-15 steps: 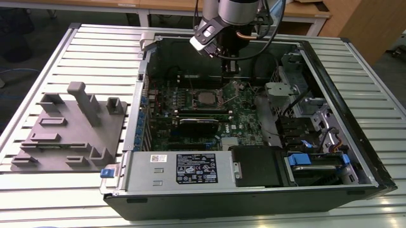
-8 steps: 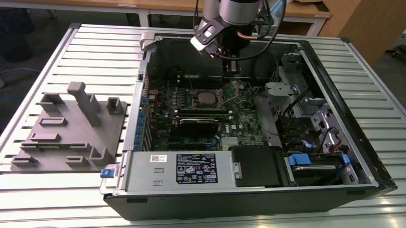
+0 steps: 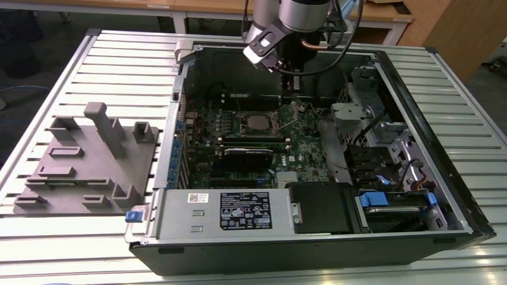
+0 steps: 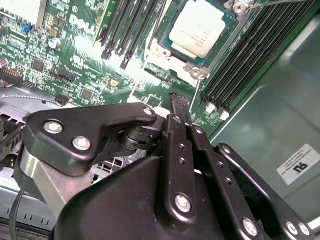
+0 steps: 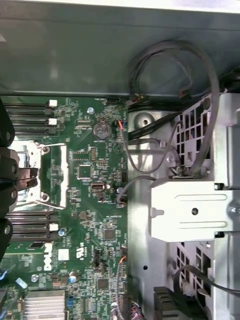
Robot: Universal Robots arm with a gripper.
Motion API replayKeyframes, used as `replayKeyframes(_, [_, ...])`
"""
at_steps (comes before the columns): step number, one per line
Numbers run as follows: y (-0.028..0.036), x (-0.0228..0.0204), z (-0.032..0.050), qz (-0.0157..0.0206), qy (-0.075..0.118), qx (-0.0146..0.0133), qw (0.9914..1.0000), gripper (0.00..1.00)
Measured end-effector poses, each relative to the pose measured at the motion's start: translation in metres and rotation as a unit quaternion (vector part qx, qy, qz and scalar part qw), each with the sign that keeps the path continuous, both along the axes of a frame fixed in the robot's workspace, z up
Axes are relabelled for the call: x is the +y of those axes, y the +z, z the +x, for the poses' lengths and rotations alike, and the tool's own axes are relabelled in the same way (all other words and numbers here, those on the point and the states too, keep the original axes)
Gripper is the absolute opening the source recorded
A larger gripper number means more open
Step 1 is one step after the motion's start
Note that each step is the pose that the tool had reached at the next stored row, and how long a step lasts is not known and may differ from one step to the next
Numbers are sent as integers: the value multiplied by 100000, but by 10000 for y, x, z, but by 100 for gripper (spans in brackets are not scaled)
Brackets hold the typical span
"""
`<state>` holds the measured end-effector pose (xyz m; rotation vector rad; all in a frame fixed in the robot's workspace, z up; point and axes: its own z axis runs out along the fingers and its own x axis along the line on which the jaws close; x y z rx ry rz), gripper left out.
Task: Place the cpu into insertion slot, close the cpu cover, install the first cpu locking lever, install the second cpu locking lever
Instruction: 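Close the cpu cover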
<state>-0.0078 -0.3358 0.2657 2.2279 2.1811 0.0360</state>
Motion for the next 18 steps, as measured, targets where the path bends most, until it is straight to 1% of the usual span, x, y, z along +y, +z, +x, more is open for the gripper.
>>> replayKeyframes(18, [-10,0,256,-2,-1,1,100000,10])
